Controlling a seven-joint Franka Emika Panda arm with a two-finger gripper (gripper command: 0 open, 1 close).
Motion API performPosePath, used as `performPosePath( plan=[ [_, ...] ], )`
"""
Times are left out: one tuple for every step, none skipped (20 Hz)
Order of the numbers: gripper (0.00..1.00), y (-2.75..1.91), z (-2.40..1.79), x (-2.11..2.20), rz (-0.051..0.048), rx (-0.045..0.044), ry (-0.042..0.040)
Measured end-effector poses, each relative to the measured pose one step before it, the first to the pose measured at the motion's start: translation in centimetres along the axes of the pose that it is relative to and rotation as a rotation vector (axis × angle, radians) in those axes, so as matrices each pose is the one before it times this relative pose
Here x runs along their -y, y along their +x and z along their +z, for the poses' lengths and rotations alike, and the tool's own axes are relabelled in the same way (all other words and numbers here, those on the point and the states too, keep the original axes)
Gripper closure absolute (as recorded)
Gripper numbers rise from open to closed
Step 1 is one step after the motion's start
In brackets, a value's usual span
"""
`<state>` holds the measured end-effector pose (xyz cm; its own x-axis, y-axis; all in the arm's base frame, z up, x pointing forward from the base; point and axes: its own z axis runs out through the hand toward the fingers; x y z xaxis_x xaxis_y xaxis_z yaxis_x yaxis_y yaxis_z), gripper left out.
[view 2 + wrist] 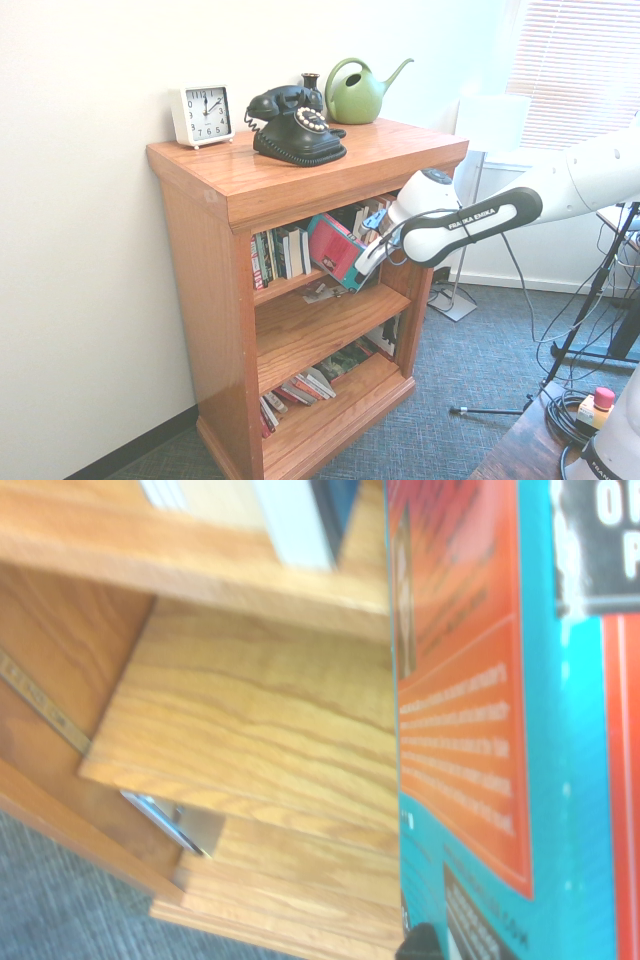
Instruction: Organize the shelf
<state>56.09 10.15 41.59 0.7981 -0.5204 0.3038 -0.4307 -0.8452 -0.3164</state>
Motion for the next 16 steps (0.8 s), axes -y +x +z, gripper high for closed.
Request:
performPosePath(
  plan=[
    [1.00,0.123,0.229,0.150,0.00114,0.00138,0.00060],
    [1.00,0.215,0.253,0.094,0.00183,-0.00014,0.00089],
    [1.00,0.194,0.280,-0.005,0.00213,-0.00017,-0.00030],
    [1.00,0.192,0.244,-0.043,0.00255,-0.00159,0.00042],
    [1.00,0.181,0.103,0.029,0.00252,-0.00501,0.00339],
    [1.00,0.136,0.007,0.078,0.00085,-0.00858,0.00578],
    [1.00,0.047,0.090,0.104,-0.00103,-0.00797,0.00435],
    [1.00,0.000,0.094,0.109,0.00057,-0.00262,-0.00058],
    [1.00,0.068,-0.007,0.083,0.00440,-0.00184,-0.00096],
    [1.00,0.095,-0.022,0.050,0.00337,-0.00017,-0.00025],
    [1.00,0.143,0.004,0.049,0.00231,-0.00073,-0.00039],
    [1.00,0.133,-0.004,0.086,0.00007,-0.00171,0.00048],
    [1.00,0.192,-0.053,0.220,-0.00168,-0.00375,0.00248],
    [1.00,0.208,0.000,0.320,-0.00428,-0.00536,0.00109],
    [1.00,0.190,-0.009,0.410,-0.00438,-0.00698,0.00050],
    [1.00,0.171,-0.044,0.445,-0.00286,-0.00590,0.00223]
  ],
)
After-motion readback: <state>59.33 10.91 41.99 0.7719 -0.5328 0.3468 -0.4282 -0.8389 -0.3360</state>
